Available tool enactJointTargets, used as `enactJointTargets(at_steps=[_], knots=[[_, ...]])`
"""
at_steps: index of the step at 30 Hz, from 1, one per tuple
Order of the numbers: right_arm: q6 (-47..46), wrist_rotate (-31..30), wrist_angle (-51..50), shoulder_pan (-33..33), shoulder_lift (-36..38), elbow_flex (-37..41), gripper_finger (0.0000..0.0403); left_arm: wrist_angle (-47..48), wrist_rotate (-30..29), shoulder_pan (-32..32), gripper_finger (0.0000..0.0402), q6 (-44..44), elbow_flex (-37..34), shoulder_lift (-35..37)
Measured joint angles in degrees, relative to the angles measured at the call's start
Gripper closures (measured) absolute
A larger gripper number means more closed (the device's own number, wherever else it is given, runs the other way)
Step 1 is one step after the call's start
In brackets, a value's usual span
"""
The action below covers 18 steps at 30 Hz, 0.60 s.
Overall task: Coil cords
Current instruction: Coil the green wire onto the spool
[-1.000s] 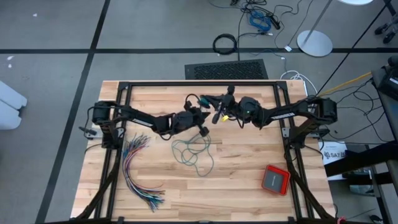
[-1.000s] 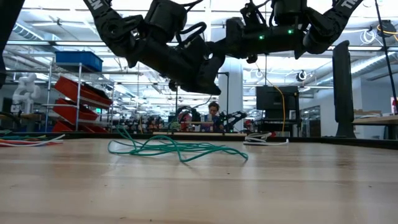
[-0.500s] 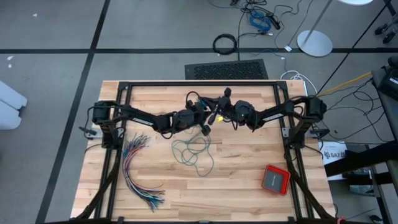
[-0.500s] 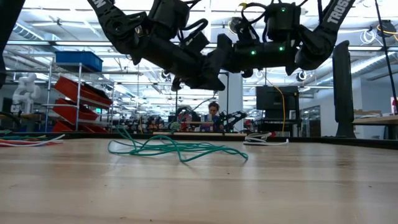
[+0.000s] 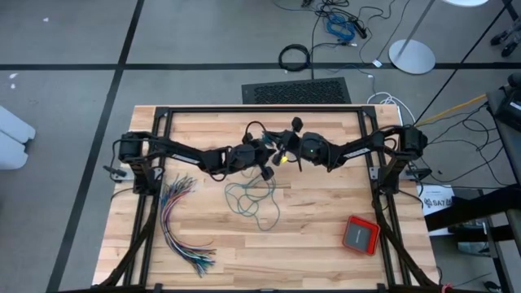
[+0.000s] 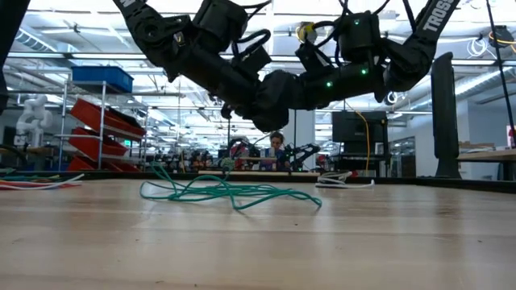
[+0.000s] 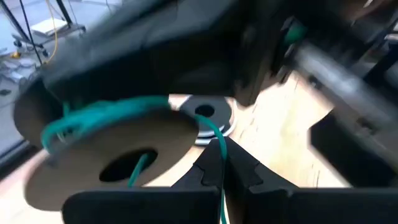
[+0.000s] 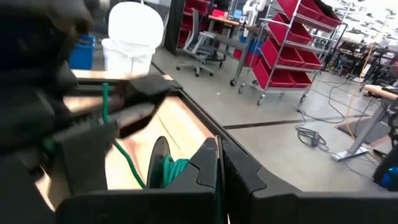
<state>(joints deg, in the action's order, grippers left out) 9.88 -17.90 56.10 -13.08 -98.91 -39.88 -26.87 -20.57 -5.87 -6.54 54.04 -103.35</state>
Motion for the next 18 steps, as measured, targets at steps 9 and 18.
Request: enactJointTargets(at_steps=[9,18], knots=[[4.9,0.0,-4.7,0.0,0.1,0.0,0.0403,6.1,-0.2,0.0,0.0402,1.5,0.0,4.3],[5.9,0.4,-6.0,0.0,0.1,0.0,0.0403,15.5,-2.2,0.0,0.0402,4.1,0.0,7.3]])
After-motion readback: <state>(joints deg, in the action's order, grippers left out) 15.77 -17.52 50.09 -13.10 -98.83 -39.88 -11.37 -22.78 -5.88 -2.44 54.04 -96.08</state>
